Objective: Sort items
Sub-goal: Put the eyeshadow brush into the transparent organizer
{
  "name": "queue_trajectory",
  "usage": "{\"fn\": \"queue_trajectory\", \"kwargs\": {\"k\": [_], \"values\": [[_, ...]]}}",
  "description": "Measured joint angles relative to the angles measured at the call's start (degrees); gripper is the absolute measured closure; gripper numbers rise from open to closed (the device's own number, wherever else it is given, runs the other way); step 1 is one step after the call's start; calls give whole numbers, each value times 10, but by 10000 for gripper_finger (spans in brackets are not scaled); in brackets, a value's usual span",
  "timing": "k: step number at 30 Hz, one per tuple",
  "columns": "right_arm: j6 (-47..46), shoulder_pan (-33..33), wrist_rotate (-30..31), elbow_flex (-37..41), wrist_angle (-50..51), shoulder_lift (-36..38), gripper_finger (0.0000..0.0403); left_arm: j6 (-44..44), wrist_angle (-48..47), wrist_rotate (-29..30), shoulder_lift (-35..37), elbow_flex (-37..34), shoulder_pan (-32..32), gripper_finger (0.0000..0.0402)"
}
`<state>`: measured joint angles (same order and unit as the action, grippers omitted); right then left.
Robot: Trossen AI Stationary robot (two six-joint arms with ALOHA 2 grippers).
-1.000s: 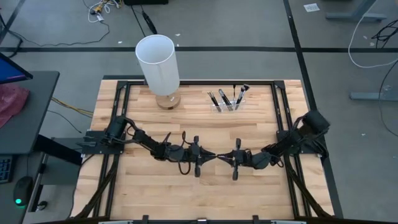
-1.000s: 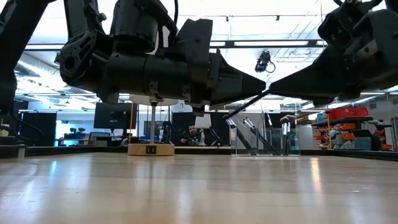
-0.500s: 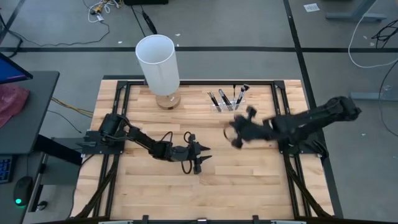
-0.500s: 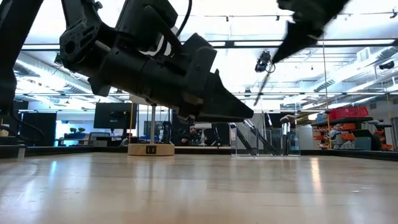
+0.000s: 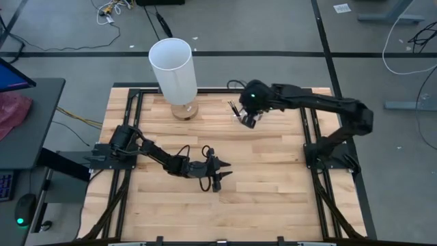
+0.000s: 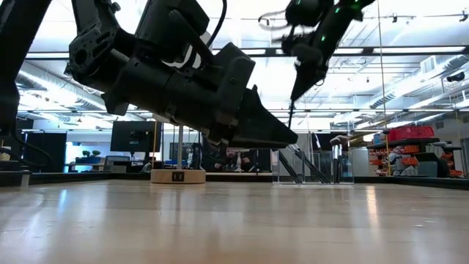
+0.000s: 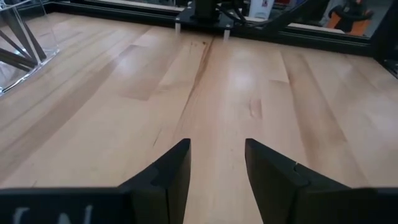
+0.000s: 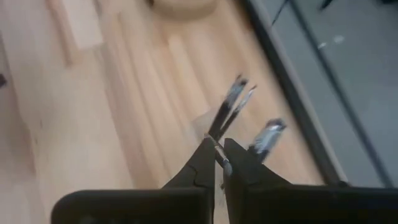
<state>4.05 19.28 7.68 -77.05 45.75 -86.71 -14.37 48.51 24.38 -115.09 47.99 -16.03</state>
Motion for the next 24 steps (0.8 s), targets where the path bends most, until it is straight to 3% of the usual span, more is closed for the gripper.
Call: {"fn": "queue_trajectory", "kwargs": {"k": [8, 24], "values": [[24, 36, -14, -1, 8, -68, 393, 0, -1, 0, 0, 0, 1, 248], [40, 105, -102, -2, 6, -105, 390, 2, 0, 0, 0, 0, 2, 248]]}}
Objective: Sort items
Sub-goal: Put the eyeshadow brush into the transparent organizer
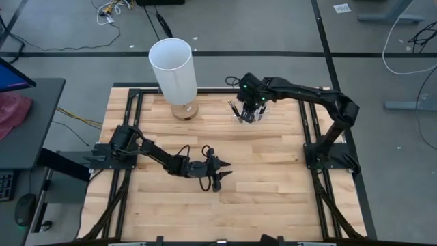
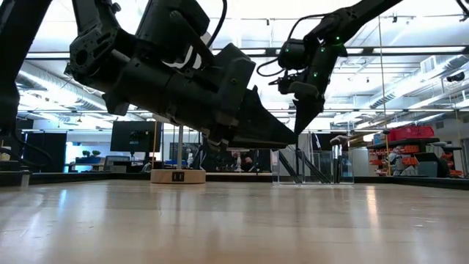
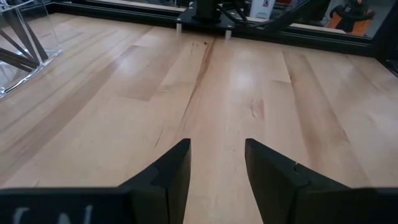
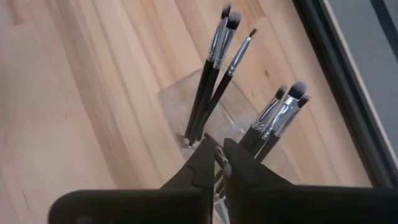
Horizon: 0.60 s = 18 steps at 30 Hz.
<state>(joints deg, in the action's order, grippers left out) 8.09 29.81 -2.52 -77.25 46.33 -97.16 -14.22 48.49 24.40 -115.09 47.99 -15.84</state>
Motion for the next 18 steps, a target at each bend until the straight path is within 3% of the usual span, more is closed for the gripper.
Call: {"fn": "queue_trajectory", "kwargs": {"k": [7, 18], "values": [[13, 3, 0, 0, -7, -18, 374, -1, 1, 0, 0, 0, 0, 248], [3, 3, 1, 0, -79, -18, 287, -1, 1, 0, 0, 0, 0, 248]]}}
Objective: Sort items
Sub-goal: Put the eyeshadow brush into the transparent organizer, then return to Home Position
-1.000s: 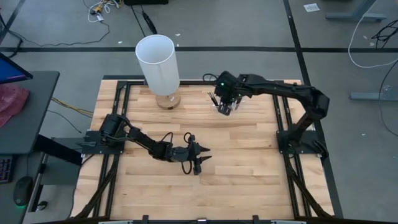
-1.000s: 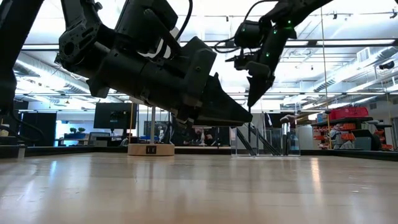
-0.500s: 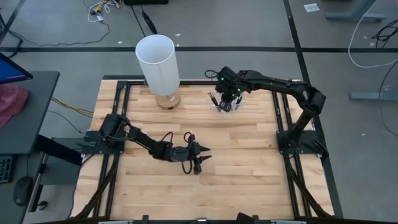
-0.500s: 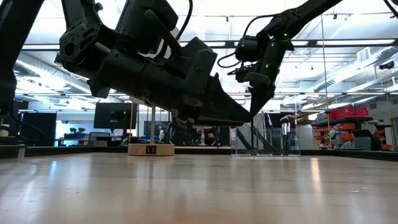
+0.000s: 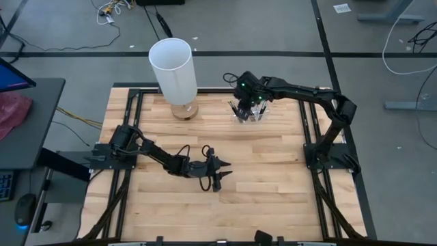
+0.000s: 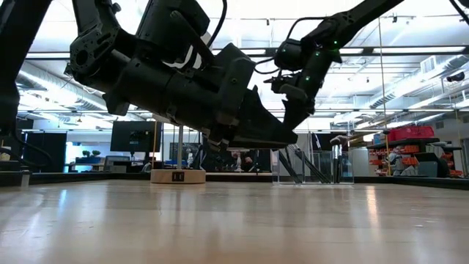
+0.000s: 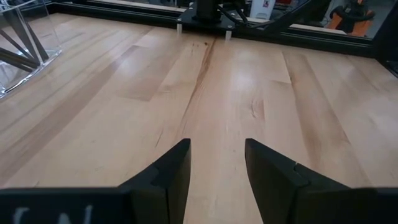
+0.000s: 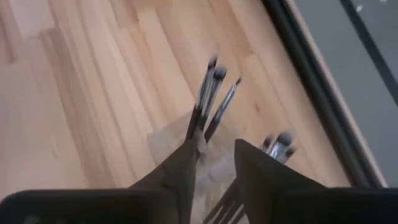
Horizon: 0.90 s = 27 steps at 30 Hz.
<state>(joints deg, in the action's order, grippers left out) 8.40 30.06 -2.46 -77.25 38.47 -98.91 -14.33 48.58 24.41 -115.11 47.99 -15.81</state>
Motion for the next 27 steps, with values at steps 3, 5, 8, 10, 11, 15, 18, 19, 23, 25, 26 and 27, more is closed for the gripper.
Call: {"fn": "queue_trajectory", "kwargs": {"k": [3, 5, 8, 10, 11, 15, 18, 19, 23, 25, 26, 27], "values": [[0, 0, 1, 0, -25, 0, 261, 0, 0, 0, 0, 0, 0, 248], [-4, 0, 11, 0, -45, 0, 246, 0, 0, 0, 0, 0, 0, 248], [-4, 0, 33, 0, -68, 1, 229, 0, 0, 0, 0, 0, 0, 248], [-4, 0, 47, 0, -75, 6, 222, 0, 0, 0, 0, 0, 0, 248], [-4, 0, 54, 0, -76, 12, 221, 0, 0, 0, 0, 0, 0, 248], [-5, -9, 64, 0, -62, 44, 226, 0, 0, 0, 0, 0, -1, 248], [-4, -31, 63, 16, -48, 82, 236, -1, 0, 0, 0, 0, -2, 248], [1, -39, 62, 35, -56, 100, 241, -3, 0, 0, 0, 0, -4, 248], [-3, -81, 60, 155, -112, 187, 261, -15, -1, 8, 0, 0, -11, 248], [-24, -107, 60, 223, -139, 240, 271, -16, -1, 17, 0, 0, -17, 248], [-35, -121, 60, 258, -151, 268, 277, -16, -1, 22, 0, 0, -20, 248], [-46, -135, 60, 290, -159, 294, 282, -16, -1, 26, 0, 0, -23, 248]]}}
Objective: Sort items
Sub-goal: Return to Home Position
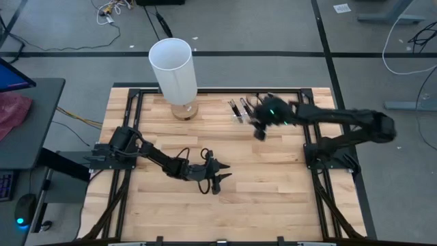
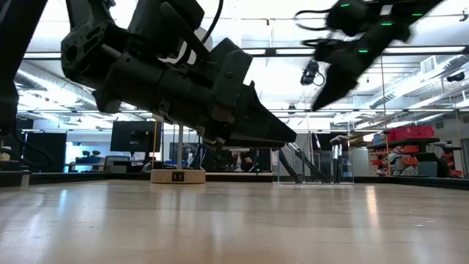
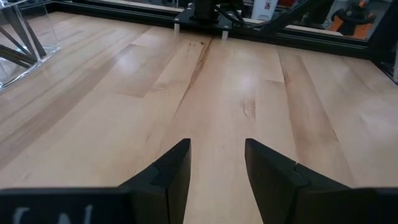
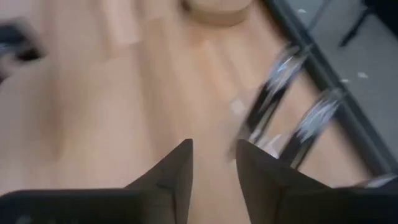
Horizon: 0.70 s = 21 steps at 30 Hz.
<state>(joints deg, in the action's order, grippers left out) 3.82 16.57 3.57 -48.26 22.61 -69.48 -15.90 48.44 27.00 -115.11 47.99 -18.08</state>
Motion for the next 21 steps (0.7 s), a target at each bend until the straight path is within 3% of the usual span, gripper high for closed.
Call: {"fn": "queue_trajectory", "kwargs": {"k": [5, 12, 18, 21], "values": [[-84, -76, -1, 129, -18, 154, 307, 0, 0, 4, 0, 0, -8, 248], [-201, -193, -13, 239, -43, 338, 339, 0, 2, 13, 0, 0, -7, 248], [-212, -264, -32, 329, -154, 397, 378, -1, 7, 21, 0, 0, -4, 248], [-199, -280, -51, 382, -257, 399, 396, -9, 9, 22, 0, 0, -4, 248]]}}
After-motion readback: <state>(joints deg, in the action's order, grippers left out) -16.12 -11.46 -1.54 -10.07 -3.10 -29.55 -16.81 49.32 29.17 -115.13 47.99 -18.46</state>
